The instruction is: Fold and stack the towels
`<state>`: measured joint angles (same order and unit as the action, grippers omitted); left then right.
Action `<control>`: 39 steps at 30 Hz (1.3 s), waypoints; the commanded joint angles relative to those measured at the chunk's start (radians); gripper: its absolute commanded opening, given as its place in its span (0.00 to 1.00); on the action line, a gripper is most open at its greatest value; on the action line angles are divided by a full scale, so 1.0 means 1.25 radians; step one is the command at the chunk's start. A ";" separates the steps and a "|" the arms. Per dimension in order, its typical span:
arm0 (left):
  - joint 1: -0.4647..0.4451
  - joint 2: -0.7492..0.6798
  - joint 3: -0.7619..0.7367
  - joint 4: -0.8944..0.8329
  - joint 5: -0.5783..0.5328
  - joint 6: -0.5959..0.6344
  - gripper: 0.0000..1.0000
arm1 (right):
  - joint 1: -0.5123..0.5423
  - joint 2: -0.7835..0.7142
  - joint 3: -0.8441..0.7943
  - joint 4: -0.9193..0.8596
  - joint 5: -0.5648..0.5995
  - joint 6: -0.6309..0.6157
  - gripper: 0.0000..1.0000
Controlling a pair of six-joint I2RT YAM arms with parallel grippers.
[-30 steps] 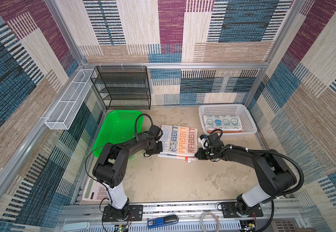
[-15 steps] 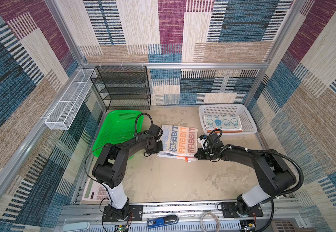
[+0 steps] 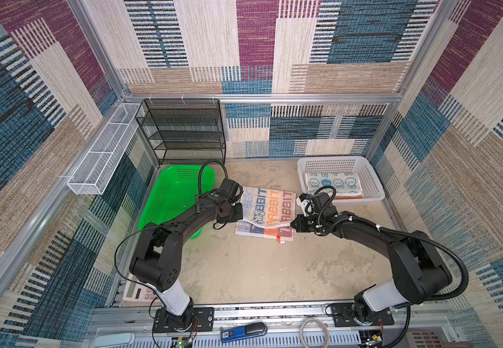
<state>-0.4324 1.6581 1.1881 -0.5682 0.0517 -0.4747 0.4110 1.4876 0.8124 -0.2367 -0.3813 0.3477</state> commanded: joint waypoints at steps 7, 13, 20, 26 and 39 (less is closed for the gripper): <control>-0.001 -0.054 -0.092 0.025 0.044 -0.003 0.00 | 0.015 -0.033 -0.054 0.006 -0.019 -0.001 0.00; -0.004 -0.042 -0.173 0.082 0.084 -0.024 0.00 | 0.034 -0.007 -0.113 0.055 -0.024 0.023 0.01; -0.004 -0.028 -0.218 0.102 0.083 -0.024 0.00 | 0.036 0.042 -0.140 0.090 -0.014 0.024 0.01; 0.001 0.005 -0.175 0.073 0.071 -0.006 0.00 | 0.036 0.055 -0.117 0.086 0.001 0.019 0.01; -0.002 -0.112 -0.180 0.014 0.064 -0.019 0.00 | 0.036 -0.044 -0.100 0.018 0.000 0.019 0.01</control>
<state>-0.4328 1.5307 1.0084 -0.5411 0.1123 -0.4797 0.4545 1.4261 0.7155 -0.2096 -0.3672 0.3611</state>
